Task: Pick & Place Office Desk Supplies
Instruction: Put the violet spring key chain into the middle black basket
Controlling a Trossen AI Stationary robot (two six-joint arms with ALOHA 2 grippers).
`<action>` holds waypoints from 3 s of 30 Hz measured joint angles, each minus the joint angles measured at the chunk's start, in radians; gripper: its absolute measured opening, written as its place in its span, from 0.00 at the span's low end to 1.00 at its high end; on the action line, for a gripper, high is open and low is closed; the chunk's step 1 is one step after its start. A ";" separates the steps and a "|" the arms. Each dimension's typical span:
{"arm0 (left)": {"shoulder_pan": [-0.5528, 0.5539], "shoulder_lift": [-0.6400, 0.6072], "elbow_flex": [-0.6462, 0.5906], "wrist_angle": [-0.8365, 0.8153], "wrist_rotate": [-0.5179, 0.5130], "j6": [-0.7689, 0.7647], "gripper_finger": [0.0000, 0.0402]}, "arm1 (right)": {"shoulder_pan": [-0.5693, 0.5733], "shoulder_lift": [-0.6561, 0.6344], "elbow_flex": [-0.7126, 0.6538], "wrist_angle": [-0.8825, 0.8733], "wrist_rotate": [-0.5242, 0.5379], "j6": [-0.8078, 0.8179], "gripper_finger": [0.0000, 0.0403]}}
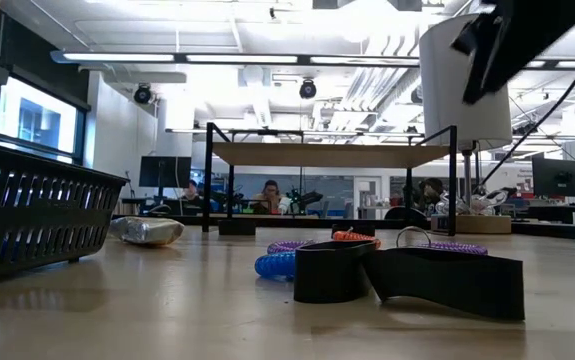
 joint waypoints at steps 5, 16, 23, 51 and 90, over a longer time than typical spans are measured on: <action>-0.039 0.000 0.000 0.005 -0.099 -0.081 0.29 | -0.041 0.107 0.000 0.054 -0.036 -0.033 0.40; -0.079 0.015 0.000 0.043 -0.166 -0.137 0.29 | -0.066 0.345 0.000 0.160 -0.054 -0.031 0.40; -0.090 0.082 0.000 0.093 -0.164 -0.140 0.29 | -0.067 0.406 0.000 0.207 -0.056 -0.029 0.40; -0.170 0.131 0.000 0.142 -0.150 -0.023 0.29 | -0.179 0.484 -0.001 0.302 -0.271 -0.031 0.27; 0.172 0.130 0.000 0.207 -0.151 1.024 0.29 | -0.026 0.004 -0.008 0.522 -0.046 0.229 0.01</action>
